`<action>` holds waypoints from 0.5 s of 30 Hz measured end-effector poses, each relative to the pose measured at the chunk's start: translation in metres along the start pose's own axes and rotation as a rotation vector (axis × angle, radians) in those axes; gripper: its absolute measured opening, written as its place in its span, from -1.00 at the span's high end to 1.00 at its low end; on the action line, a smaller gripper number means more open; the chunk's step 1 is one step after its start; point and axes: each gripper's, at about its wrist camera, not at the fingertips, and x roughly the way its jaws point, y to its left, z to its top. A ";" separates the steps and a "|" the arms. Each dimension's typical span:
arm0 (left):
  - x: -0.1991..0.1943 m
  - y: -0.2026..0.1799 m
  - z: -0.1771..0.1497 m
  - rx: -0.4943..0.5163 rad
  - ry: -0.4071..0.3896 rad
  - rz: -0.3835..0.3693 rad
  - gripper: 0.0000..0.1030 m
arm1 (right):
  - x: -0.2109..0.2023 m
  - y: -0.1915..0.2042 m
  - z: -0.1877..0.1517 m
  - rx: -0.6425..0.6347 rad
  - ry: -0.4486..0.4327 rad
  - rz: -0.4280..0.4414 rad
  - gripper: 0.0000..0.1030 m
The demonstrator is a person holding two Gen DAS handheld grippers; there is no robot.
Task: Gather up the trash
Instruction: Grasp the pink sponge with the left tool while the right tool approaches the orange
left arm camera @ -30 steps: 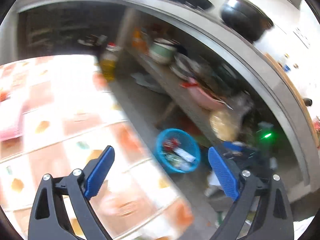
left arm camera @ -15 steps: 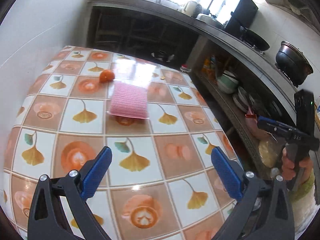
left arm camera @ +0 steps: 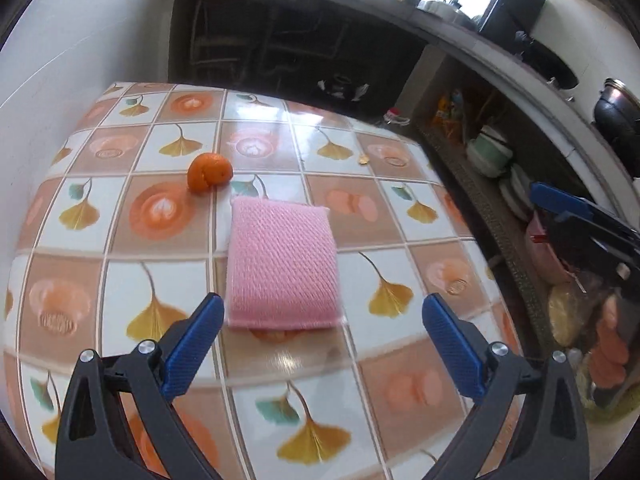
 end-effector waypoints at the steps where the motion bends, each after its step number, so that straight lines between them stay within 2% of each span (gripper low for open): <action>1: 0.009 -0.001 0.005 0.007 0.014 0.019 -0.89 | 0.004 -0.002 0.001 0.002 0.004 0.002 -0.76; 7: 0.058 -0.001 0.014 0.067 0.123 0.115 -0.89 | 0.024 -0.017 0.009 0.025 0.030 -0.002 -0.76; 10: 0.062 0.003 0.011 0.072 0.119 0.134 -0.78 | 0.031 -0.021 0.015 0.036 0.034 0.003 -0.76; 11: 0.062 0.005 0.010 0.065 0.117 0.127 -0.61 | 0.033 -0.022 0.017 0.039 0.035 0.004 -0.76; 15: 0.051 0.017 0.004 0.046 0.099 0.118 -0.54 | 0.045 -0.022 0.029 0.043 0.039 0.030 -0.76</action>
